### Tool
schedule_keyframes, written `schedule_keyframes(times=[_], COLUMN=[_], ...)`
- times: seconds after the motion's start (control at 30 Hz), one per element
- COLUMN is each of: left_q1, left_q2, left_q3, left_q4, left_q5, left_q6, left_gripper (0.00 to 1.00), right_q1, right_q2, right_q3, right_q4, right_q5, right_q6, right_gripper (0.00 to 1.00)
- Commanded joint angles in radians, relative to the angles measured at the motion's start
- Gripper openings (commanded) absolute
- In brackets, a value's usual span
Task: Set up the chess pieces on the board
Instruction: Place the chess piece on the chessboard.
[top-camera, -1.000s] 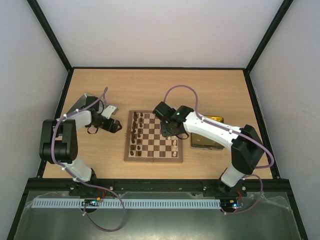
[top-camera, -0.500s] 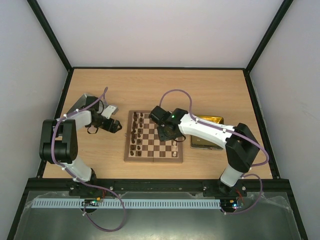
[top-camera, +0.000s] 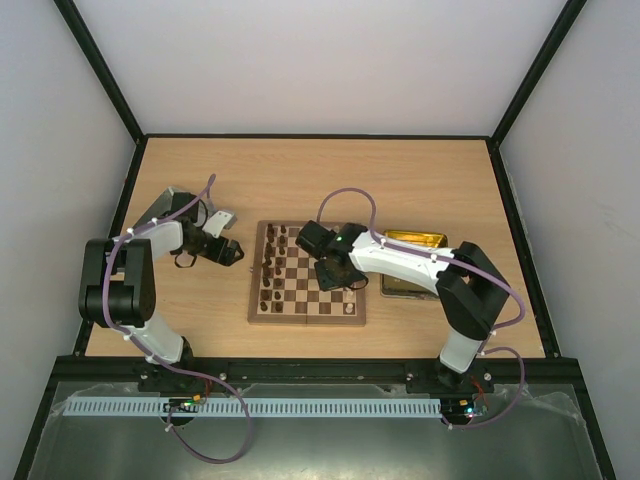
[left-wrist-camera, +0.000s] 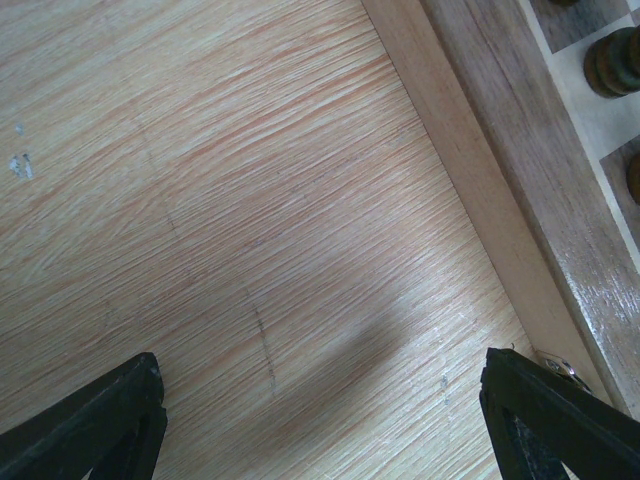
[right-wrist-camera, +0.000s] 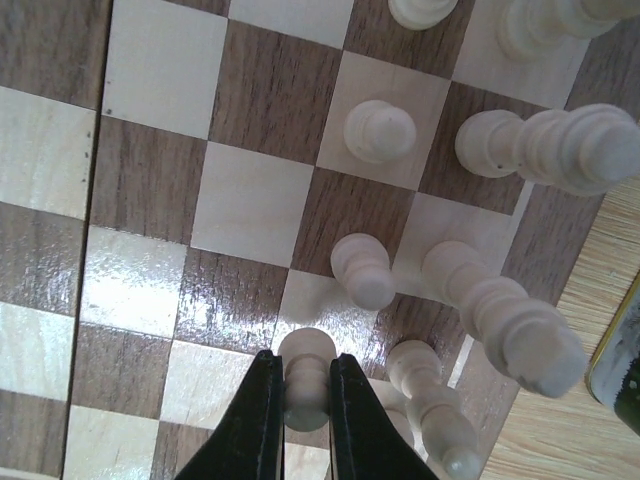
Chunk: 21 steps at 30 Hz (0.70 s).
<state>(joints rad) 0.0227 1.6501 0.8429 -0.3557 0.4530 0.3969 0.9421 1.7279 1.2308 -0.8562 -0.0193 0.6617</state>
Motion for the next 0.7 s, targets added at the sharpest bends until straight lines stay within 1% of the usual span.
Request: schedule_keyframes(times=[0.0, 0.67], left_q1=[0.000, 0.001], left_q2=[0.011, 0.017], left_q3=[-0.018, -0.015], left_q4=[-0.037, -0.037], left_q5=[-0.007, -0.005], left_q6=[-0.001, 0.001], left_gripper=[0.87, 0.87], right_q1=[0.006, 0.005], right_q2=[0.021, 0.054], right_q3=[0.002, 0.000], right_q4=[0.001, -0.001], right_q5=[0.028, 0.022], right_q6=[-0.003, -0.019], right_gripper=[0.03, 0.05])
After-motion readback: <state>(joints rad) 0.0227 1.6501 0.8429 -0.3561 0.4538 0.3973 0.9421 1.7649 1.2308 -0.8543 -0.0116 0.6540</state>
